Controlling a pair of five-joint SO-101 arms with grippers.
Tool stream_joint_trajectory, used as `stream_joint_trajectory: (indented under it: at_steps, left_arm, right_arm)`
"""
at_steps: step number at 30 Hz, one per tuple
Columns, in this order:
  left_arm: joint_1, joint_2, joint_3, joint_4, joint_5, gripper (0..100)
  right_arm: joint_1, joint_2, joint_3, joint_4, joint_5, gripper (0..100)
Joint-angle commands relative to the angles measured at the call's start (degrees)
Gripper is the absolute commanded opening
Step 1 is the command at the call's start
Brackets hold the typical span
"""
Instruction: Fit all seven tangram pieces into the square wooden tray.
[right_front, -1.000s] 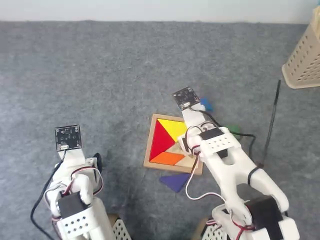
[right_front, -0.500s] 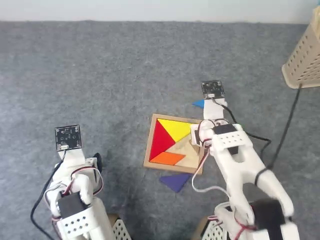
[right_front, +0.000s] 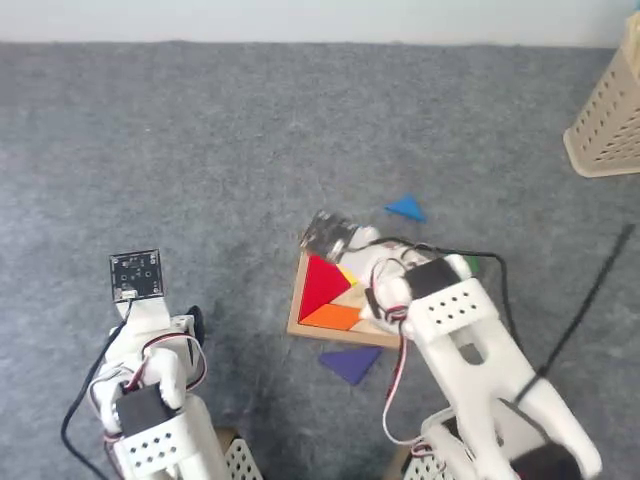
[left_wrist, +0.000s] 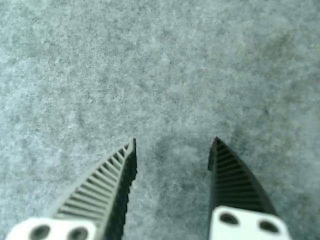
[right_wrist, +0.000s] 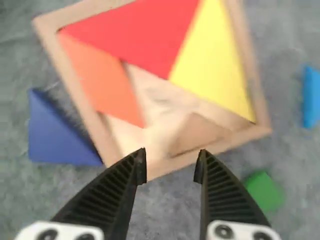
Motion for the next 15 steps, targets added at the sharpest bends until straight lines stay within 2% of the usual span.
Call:
stream_joint_trajectory:
  at_steps: [1,5,15]
  left_arm:
    - [0.0,-0.7,-1.1,0.2,0.5,23]
    - [0.0,-0.7,-1.1,0.2,0.5,23]
    - [0.0,-0.7,-1.1,0.2,0.5,23]
  right_arm:
    - [-0.7,4.8,-3.8,-1.7,5.9,16.3]
    - [-0.5,10.2,-5.9,-2.5,9.7,18.2]
    - [4.1,22.3,-17.4,-2.2,9.9,20.2]
